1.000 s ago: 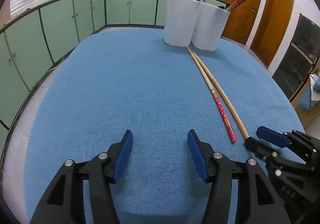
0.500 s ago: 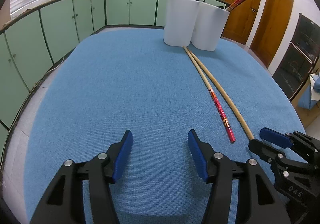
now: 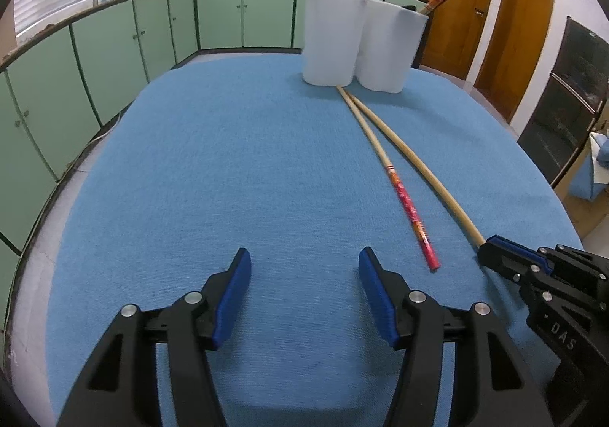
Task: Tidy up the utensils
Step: 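Grasp the red-patterned chopstick with the left gripper while the right gripper holds the wooden one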
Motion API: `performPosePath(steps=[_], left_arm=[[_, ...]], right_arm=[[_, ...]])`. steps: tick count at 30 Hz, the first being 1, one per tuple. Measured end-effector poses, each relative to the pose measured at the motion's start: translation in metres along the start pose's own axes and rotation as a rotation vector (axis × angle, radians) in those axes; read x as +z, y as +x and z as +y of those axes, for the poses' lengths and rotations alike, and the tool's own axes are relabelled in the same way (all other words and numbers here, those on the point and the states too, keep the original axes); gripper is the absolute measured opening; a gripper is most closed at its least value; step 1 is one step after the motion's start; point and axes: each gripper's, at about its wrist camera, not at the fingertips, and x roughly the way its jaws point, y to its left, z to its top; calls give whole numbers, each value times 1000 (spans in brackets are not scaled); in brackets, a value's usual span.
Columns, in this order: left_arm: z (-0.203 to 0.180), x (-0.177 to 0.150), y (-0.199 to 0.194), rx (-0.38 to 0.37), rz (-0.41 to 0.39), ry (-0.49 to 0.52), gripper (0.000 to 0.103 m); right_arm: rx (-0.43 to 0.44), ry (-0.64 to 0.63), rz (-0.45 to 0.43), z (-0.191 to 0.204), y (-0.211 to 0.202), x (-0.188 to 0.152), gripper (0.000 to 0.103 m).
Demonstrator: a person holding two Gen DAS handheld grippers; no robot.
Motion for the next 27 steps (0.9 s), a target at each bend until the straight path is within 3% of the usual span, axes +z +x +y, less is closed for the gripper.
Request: performPosePath(steps=[8, 20, 23, 27], left_arm=[[-33, 1, 0, -71, 7, 40, 58], [-56, 5, 11, -49, 19, 67, 58], [-60, 5, 13, -13, 17, 75, 51], [-57, 3, 11, 9, 6, 67, 31]], right_arm=[[-20, 73, 10, -35, -4, -6, 6], [-1, 65, 16, -39, -3, -3, 6], [4, 69, 17, -41, -3, -3, 6], [16, 78, 17, -43, -3, -4, 7]])
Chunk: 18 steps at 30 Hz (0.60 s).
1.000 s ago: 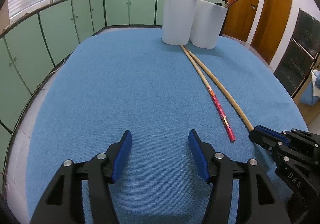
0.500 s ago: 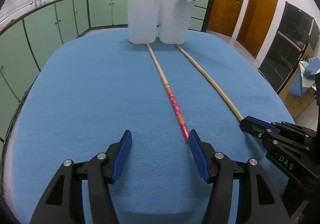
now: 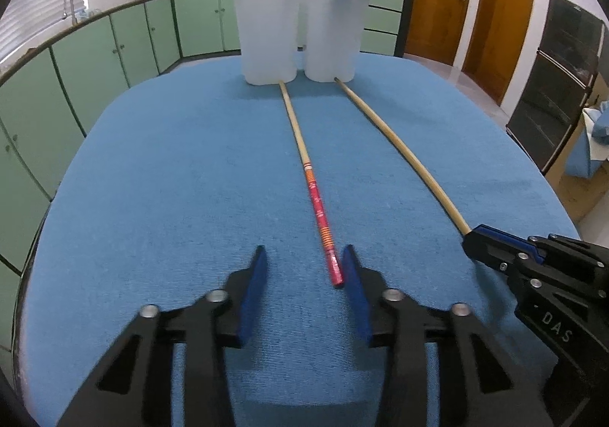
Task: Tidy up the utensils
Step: 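Grasp the red-patterned chopstick with the left gripper while the right gripper holds the wooden one, then lift both chopsticks over the white holder and drop them in, opening both grippers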
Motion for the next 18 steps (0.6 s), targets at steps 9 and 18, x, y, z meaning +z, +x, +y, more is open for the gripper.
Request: performPosePath(steps=[9, 18], left_arm=[[1, -1, -1, 14, -7, -11, 6], [2, -1, -4, 9, -15, -14, 6]], right_arm=[[-2, -5, -2, -1, 0, -1, 8], [-9, -13, -8, 0, 0, -1, 6]])
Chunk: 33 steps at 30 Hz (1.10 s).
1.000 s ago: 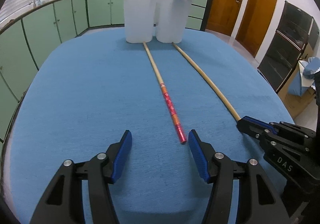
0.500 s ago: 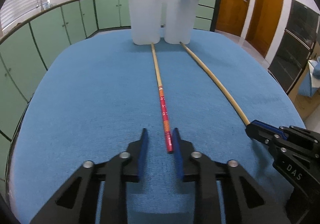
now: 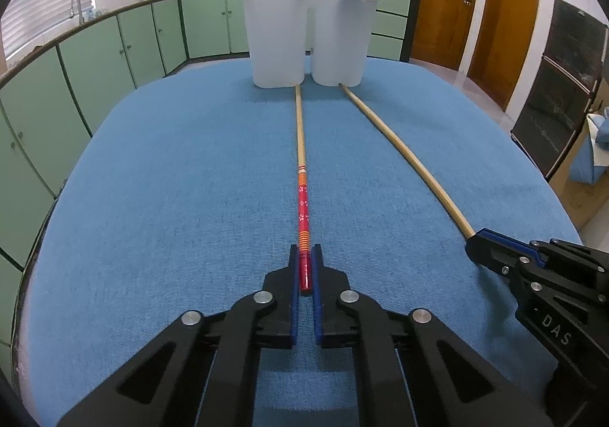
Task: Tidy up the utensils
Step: 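Lift both chopsticks over the white holder and drop them in, opening both grippers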
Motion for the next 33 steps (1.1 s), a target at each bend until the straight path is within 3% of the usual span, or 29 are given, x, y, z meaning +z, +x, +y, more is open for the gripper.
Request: performPosePath(steps=[10, 23, 33], left_arm=[[5, 0, -24, -8, -53, -15, 5], [11, 26, -90, -3, -228, -20, 5], [16, 65, -129, -17, -357, 6, 5]], right_arm=[[-7, -16, -57, 7, -23, 5, 6], [-3, -55, -185, 9, -72, 31, 6], [30, -94, -288, 14, -111, 72, 6]])
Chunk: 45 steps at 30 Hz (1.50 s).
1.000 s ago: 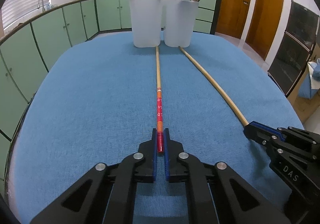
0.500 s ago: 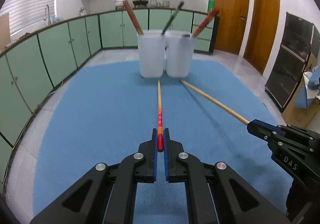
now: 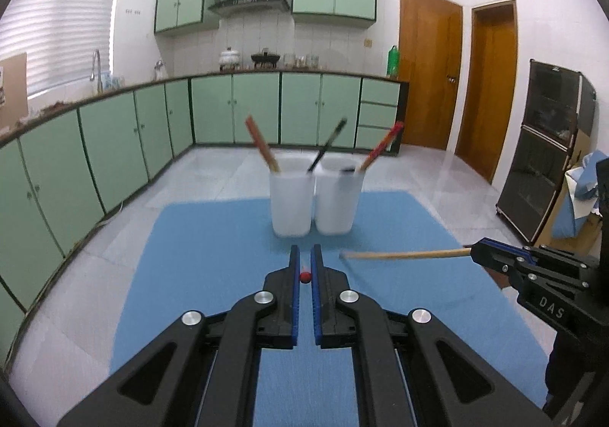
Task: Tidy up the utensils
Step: 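Lift both chopsticks over the white holder and drop them in, opening both grippers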
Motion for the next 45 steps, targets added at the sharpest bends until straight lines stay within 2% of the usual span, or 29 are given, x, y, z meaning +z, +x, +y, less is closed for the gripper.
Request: performPosePath(steps=[7, 15, 21, 28, 34, 38, 40, 45], left_arm=[[-2, 29, -2, -34, -46, 27, 5], [-4, 49, 10, -62, -49, 49, 5], [-2, 69, 16, -60, -68, 58, 5], [9, 111, 10, -47, -159, 62, 5], [11, 161, 0, -40, -280, 59, 5], [9, 185, 14, -35, -324, 54, 5], [8, 193, 31, -58, -314, 41, 5], [7, 188, 77, -58, -262, 26, 5]], right_arm=[[40, -36, -47, 4, -9, 40, 6], [74, -73, -20, 8, 3, 72, 6], [98, -75, -45, 3, 0, 103, 6], [119, -63, -118, -3, -9, 155, 6], [86, -76, -219, -4, -15, 204, 6], [38, -95, -259, -5, -2, 227, 6], [25, -96, -261, -7, 9, 233, 6], [11, -80, -233, -17, 49, 232, 6]])
